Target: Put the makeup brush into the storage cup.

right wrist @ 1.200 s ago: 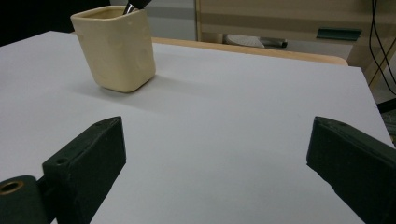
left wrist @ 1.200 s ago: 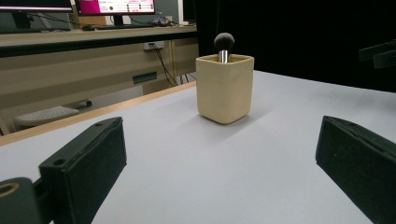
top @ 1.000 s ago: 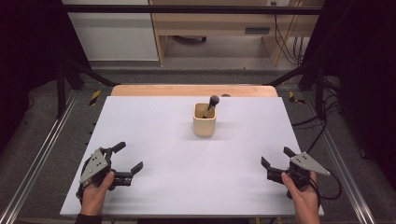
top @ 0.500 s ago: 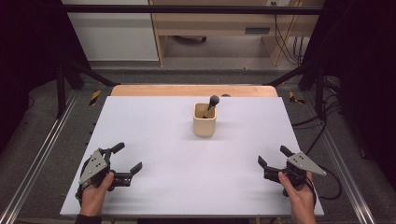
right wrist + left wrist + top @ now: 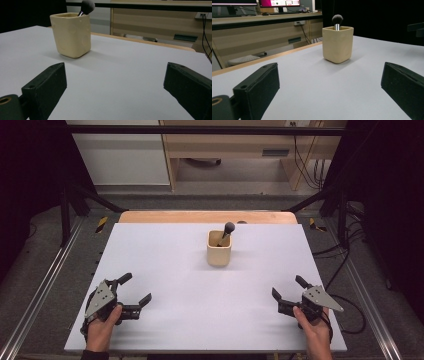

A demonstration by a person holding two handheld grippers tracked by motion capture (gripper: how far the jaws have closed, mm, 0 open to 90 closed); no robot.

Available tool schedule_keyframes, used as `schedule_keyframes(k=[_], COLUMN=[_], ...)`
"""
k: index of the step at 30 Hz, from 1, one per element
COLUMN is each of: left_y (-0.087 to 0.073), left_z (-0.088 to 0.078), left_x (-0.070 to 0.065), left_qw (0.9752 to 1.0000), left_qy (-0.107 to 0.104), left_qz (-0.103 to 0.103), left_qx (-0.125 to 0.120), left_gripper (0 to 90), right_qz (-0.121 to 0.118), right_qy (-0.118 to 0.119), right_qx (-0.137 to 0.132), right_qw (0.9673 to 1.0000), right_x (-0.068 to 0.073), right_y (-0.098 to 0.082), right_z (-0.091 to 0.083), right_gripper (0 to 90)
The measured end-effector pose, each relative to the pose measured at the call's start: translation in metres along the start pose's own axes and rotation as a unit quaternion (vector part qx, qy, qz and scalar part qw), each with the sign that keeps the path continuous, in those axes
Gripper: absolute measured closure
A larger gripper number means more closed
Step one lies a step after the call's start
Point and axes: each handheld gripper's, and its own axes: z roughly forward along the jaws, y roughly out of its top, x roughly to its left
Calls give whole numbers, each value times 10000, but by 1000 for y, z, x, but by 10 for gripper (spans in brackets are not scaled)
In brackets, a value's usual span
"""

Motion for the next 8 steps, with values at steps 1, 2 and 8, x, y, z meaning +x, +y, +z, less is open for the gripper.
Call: schedule_keyframes(k=[1, 2, 8], left_y=[0, 0, -2], left_z=[0, -1, -7], left_x=[0, 0, -2], left_qw=[10000, 10000, 9997], left_qy=[0, 30, 229], left_qz=[0, 19, 50], left_qx=[0, 10, -9], left_gripper=[16, 16, 16], right_qz=[54, 47, 43], right_qy=[2, -2, -16], right_qx=[-27, -60, -73], right_qw=[10000, 10000, 10000], right_x=[0, 0, -2], right_y=[-2, -4, -7], right_z=[-1, -1, -5], right_gripper=[48, 48, 47])
